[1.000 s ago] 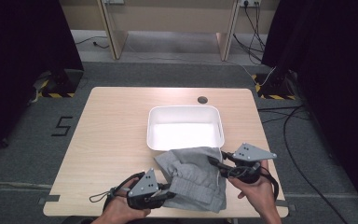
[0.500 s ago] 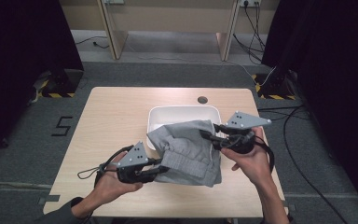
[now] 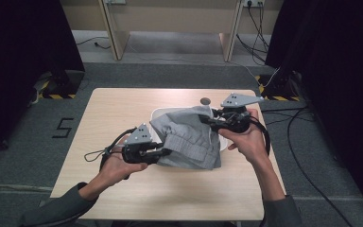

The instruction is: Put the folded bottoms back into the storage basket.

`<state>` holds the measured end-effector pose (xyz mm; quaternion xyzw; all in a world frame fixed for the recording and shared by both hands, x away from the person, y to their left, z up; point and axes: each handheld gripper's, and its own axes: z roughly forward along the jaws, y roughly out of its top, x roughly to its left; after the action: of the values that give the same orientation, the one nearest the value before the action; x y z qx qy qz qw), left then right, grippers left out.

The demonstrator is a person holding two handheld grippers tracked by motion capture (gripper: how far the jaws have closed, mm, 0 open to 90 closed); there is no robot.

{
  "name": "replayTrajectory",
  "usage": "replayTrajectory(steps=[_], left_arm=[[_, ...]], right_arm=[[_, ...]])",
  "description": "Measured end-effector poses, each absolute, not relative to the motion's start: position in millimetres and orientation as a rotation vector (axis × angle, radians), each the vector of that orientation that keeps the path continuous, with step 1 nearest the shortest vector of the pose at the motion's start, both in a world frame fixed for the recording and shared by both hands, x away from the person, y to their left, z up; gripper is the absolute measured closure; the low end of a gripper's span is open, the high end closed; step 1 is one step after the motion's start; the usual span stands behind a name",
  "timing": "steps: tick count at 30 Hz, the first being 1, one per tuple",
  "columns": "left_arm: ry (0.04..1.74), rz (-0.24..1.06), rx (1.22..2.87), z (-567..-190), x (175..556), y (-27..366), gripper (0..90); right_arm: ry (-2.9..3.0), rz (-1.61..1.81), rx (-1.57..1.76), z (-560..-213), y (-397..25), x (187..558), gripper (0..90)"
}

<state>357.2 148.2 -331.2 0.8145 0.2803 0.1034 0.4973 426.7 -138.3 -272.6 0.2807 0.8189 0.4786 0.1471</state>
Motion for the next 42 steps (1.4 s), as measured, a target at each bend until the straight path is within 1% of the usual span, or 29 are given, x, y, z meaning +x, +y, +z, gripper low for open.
replayTrajectory(steps=[5, 8, 14, 19, 29, 33, 34, 42], left_arm=[[0.706, 0.245, 1.974, -331, 372, 142, 76.7], [0.729, 0.219, 1.967, -330, 382, 139, 76.7], [0.754, 0.238, 1.975, -333, 402, 130, 76.7], [0.801, 0.238, 1.993, -343, 416, 128, 76.7], [0.868, 0.215, 2.006, -366, 438, 130, 76.7], [0.887, 0.203, 2.029, -375, 443, 132, 76.7], [0.896, 0.2, 2.042, -381, 445, 132, 76.6], [0.929, 0.193, 2.076, -393, 454, 132, 76.7]], right_arm=[[2.351, 1.367, 0.822, -272, -142, 440, 67.1], [2.346, 1.35, 0.844, -272, -147, 452, 67.1], [2.335, 1.333, 0.874, -274, -151, 468, 67.1], [2.358, 1.284, 0.919, -290, -151, 489, 67.1], [2.369, 1.251, 0.986, -316, -143, 514, 67.1], [2.391, 1.234, 1.029, -330, -140, 521, 67.1], [2.401, 1.228, 1.053, -338, -139, 523, 67.0], [2.408, 1.194, 1.109, -359, -139, 532, 67.1]])
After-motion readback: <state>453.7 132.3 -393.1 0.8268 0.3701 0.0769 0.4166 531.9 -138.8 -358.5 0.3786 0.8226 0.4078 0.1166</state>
